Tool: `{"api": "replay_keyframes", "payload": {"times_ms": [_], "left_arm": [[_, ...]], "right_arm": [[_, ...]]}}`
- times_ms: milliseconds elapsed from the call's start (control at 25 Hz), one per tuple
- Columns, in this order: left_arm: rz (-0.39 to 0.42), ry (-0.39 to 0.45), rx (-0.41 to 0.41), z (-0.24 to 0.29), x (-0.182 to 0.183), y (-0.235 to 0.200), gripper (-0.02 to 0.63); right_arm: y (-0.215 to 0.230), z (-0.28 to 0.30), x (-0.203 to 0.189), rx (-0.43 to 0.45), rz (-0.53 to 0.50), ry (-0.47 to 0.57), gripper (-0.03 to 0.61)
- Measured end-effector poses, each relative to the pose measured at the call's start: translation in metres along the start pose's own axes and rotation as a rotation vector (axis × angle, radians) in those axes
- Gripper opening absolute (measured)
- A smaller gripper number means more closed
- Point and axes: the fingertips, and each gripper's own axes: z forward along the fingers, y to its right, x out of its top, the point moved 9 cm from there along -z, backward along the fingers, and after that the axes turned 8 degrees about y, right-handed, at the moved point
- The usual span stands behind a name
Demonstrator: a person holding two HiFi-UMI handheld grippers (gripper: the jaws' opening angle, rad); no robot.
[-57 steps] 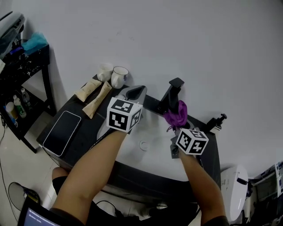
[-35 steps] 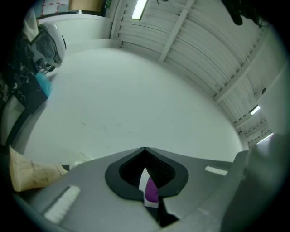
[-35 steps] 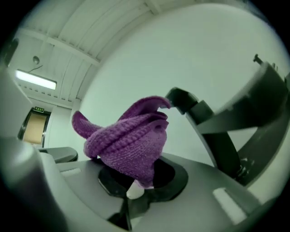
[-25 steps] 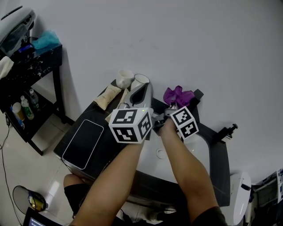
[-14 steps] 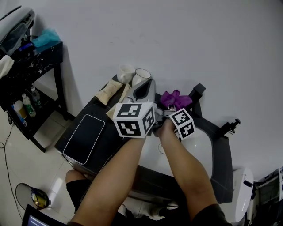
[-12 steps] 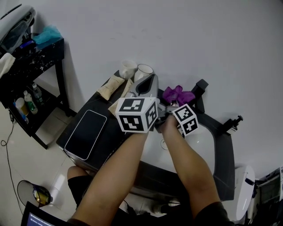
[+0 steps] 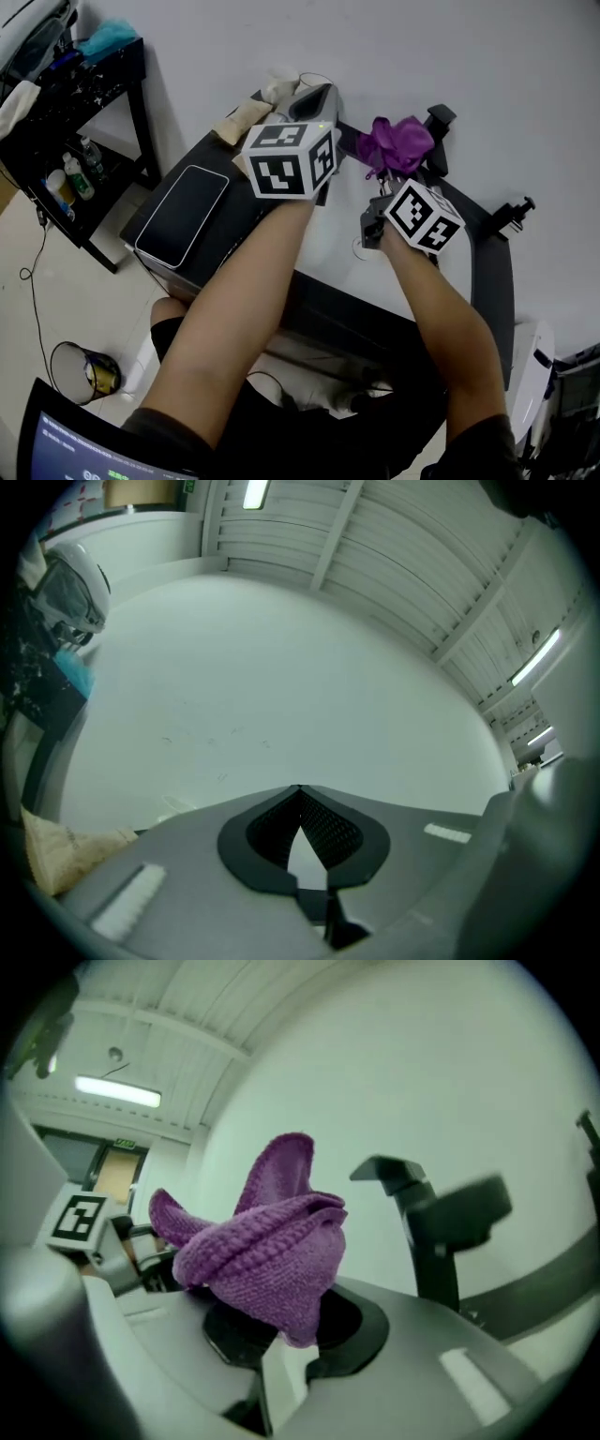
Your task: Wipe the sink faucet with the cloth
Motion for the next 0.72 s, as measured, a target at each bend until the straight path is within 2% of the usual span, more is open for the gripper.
{"api": "replay_keyframes", "payload": {"times_ms": [120, 280, 400, 480, 600, 720], "left_arm": [[0.018, -0.017, -0.007, 0.000, -0.004, 0.003, 0.017], [0.041, -0.072, -0.032, 0.001, -0.015, 0.009, 0.017], [0.055, -0.116, -0.056, 0.004, -0.026, 0.016, 0.017], [0.080, -0.151, -0.085, 0.006, -0.034, 0.025, 0.017], [0.131, -0.204, -0.136, 0.007, -0.046, 0.038, 0.017], [0.181, -0.241, -0.181, 0.008, -0.055, 0.051, 0.017]], "right_arm": [[-0.008, -0.032, 0.024, 0.114, -0.180, 0.009, 0.054], [-0.015, -0.083, 0.052, 0.303, -0.497, 0.071, 0.055], [0.003, -0.112, 0.078, 0.358, -0.637, 0.134, 0.055], [0.027, -0.123, 0.091, 0.302, -0.649, 0.164, 0.055], [0.069, -0.129, 0.095, 0.115, -0.551, 0.188, 0.055], [0.103, -0.129, 0.081, -0.058, -0.447, 0.157, 0.055]]}}
